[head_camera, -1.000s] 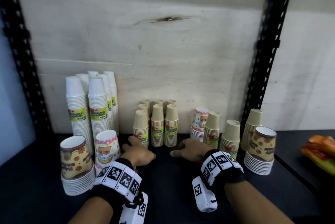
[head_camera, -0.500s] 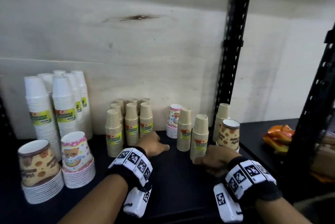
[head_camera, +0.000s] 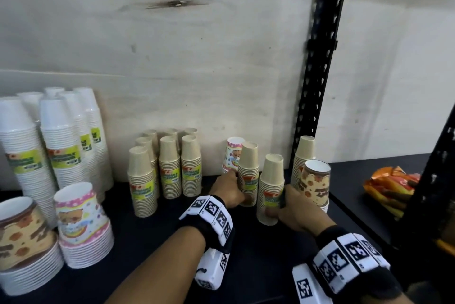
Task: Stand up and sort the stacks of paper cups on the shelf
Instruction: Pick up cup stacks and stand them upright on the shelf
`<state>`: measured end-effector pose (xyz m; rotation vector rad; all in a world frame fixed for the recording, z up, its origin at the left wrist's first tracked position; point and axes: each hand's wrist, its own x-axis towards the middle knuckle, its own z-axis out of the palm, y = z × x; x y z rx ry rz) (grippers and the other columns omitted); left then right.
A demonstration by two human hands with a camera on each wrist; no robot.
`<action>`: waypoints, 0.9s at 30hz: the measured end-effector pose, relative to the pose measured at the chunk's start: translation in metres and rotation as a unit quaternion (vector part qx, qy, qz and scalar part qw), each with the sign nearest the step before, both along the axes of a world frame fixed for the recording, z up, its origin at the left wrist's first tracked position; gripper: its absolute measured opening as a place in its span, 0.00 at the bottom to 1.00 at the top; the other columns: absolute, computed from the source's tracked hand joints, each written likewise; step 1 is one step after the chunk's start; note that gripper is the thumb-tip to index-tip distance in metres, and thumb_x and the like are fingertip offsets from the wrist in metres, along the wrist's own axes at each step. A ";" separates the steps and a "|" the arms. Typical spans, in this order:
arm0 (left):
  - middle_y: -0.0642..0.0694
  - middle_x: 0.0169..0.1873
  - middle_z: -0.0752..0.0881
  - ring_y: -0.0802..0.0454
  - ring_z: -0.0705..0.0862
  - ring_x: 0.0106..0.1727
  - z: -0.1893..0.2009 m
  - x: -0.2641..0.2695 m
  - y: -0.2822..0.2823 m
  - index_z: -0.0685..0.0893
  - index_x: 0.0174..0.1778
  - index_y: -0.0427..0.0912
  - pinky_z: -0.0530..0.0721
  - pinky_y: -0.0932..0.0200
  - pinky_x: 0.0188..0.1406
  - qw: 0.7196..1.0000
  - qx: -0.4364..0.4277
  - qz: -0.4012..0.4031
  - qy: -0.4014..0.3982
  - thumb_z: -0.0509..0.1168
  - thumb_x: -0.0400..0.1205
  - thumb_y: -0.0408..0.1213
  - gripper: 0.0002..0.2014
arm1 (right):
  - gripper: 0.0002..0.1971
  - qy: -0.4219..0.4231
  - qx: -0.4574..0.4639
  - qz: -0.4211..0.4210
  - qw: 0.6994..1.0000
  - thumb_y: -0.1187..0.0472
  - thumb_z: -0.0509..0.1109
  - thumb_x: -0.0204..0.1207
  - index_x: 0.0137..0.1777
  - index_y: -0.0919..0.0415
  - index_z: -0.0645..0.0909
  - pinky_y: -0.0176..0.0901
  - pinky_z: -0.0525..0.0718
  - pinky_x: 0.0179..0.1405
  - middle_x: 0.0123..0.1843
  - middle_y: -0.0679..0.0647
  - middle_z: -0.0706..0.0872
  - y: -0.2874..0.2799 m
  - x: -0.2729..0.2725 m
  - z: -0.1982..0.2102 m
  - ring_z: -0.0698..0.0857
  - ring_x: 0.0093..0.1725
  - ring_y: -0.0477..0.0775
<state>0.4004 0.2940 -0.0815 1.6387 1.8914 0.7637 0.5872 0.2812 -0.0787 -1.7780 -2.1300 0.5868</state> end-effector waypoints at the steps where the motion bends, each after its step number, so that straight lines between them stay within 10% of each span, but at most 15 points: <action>1: 0.48 0.60 0.87 0.48 0.85 0.63 -0.004 -0.001 0.005 0.80 0.65 0.48 0.82 0.50 0.66 1.000 0.007 0.002 -0.001 0.80 0.55 0.50 0.40 | 0.31 0.006 0.009 0.008 1.000 0.43 0.76 0.70 0.68 0.55 0.71 0.49 0.79 0.64 0.65 0.54 0.83 0.001 0.000 0.000 0.82 0.64 0.56; 11: 0.45 0.62 0.86 0.44 0.84 0.64 0.013 -0.018 -0.017 0.81 0.64 0.44 0.81 0.53 0.65 0.999 0.010 0.003 0.049 0.76 0.73 0.41 0.23 | 0.28 -0.006 0.010 0.023 1.000 0.46 0.75 0.73 0.70 0.52 0.72 0.45 0.79 0.63 0.65 0.51 0.84 -0.004 -0.011 0.008 0.83 0.63 0.54; 27: 0.47 0.67 0.83 0.47 0.80 0.68 0.003 -0.127 -0.096 0.77 0.69 0.46 0.77 0.54 0.68 0.989 0.031 0.116 0.088 0.75 0.74 0.44 0.27 | 0.36 0.047 -0.004 0.106 0.993 0.45 0.78 0.63 0.70 0.56 0.71 0.53 0.82 0.65 0.65 0.55 0.83 0.007 -0.144 0.001 0.83 0.63 0.57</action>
